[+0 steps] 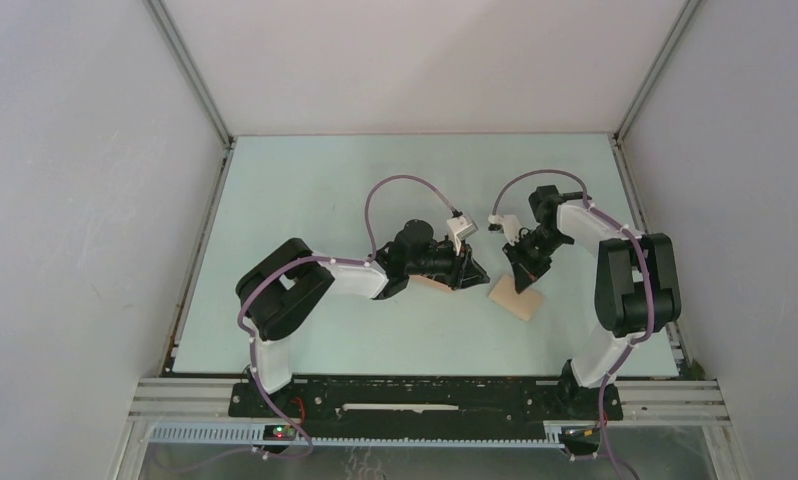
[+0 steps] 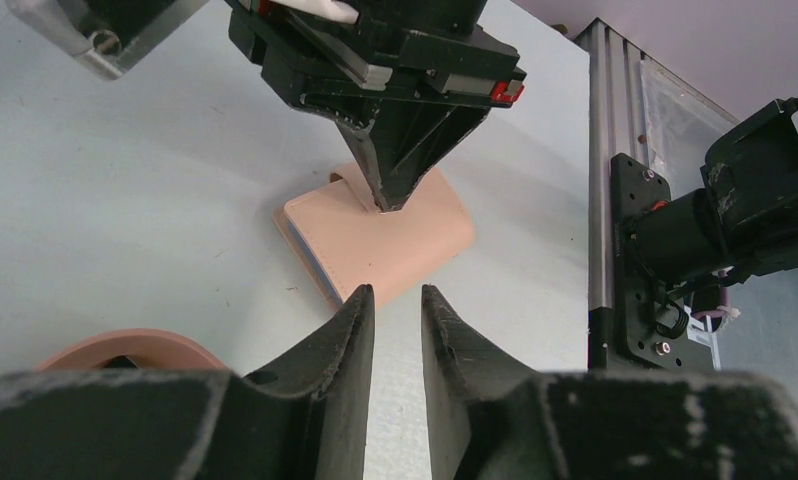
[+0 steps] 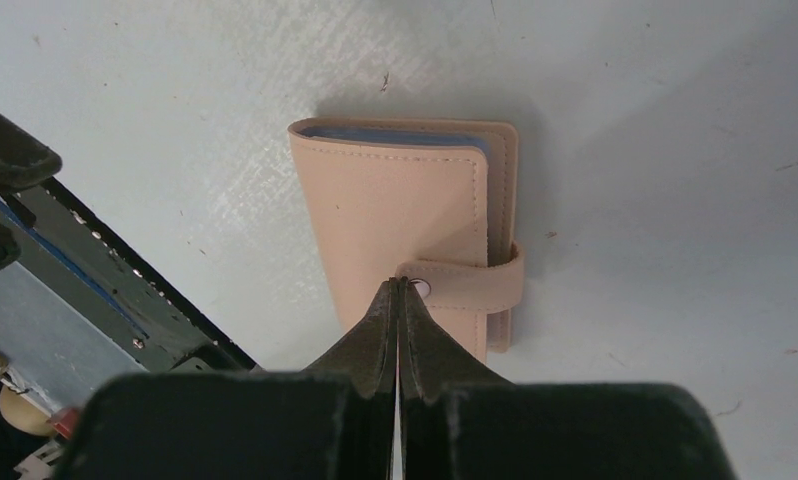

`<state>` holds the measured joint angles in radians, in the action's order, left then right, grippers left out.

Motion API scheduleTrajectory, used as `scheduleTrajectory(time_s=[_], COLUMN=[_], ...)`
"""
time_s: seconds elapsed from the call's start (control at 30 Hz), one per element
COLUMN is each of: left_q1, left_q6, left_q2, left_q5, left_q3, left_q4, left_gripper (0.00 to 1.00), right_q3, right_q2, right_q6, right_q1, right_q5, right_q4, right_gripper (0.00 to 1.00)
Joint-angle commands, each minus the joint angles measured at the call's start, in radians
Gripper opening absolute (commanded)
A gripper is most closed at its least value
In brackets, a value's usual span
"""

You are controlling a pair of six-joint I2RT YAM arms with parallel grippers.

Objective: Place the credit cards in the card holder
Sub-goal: Close the card holder at the center of the board, then reset both arms

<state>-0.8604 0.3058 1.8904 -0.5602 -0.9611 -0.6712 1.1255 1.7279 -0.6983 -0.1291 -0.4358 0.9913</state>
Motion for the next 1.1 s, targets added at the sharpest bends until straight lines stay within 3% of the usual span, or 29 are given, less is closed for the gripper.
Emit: scheduleTrajectory(time_s=[0.0,0.77,0.97,1.07], left_q1=[0.007,0.010,0.011,0.009], left_q6=[-0.019,-0.019,-0.007,-0.005], left_q2=[-0.033,-0.038,-0.037,-0.058], left_q5=[-0.024,-0.038,-0.045,-0.042], left_q3=[0.015,0.019,0.020,0.033], left_q4=[-0.033,-0.033,-0.052,-0.060], left_gripper=[0.28,0.27,0.28,0.31], right_q3=[-0.002,-0.009,0.000,-0.001], right_q2=[0.023,0.087,-0.070,-0.169], right_q6=[0.008,0.049,0.001,-0.010], right_q1=[-0.016,0.008,0.027,0.040], right_q5=[0.015,0.070,-0.090,-0.131], right_q4=[0.027,0.009,0.033,0.031], right_gripper=[0.00,0.00,0.41,0.54])
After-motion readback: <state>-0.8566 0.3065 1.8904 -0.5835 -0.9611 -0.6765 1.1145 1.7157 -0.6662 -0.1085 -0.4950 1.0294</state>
